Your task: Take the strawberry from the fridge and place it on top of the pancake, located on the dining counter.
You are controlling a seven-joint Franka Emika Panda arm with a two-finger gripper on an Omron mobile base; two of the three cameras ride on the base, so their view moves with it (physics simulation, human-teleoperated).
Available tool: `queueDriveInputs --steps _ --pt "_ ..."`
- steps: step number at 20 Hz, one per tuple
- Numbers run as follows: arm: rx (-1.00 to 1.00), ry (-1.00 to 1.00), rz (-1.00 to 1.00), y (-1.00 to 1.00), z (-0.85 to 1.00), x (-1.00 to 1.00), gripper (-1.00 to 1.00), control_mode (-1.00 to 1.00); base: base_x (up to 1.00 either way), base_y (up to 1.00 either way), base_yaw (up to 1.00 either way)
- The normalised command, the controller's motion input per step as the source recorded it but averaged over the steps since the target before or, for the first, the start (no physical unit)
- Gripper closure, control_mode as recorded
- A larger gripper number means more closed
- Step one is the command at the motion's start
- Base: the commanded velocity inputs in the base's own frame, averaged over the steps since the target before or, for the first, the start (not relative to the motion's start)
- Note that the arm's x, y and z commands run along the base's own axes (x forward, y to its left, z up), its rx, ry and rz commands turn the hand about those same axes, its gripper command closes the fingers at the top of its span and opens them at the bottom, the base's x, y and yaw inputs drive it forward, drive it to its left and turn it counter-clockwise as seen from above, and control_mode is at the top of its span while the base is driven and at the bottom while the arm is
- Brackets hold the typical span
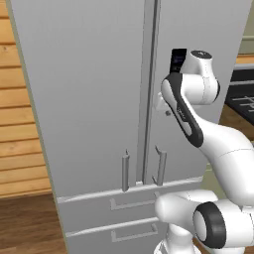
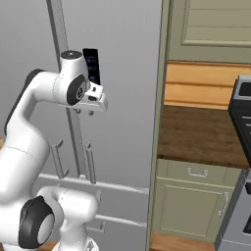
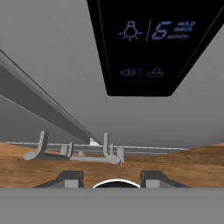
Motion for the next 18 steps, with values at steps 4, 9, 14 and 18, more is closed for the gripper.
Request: queueDriveInputs --steps 4,9,14,18 --pt "0.00 0.00 0.00 0.00 0.00 0.00 -1.00 1.00 0.00 0.00 0.00" --pt "0.00 0.00 0.00 0.00 0.00 0.00 -1.00 1.00 -0.30 0.10 0.00" --pt "0.00 0.00 0.00 0.00 0.00 0.00 -1.00 1.00 -0.57 0.43 0.02" --pt "0.00 0.00 0.00 0.00 0.00 0.00 -1.00 1.00 -0.05 0.80 0.00"
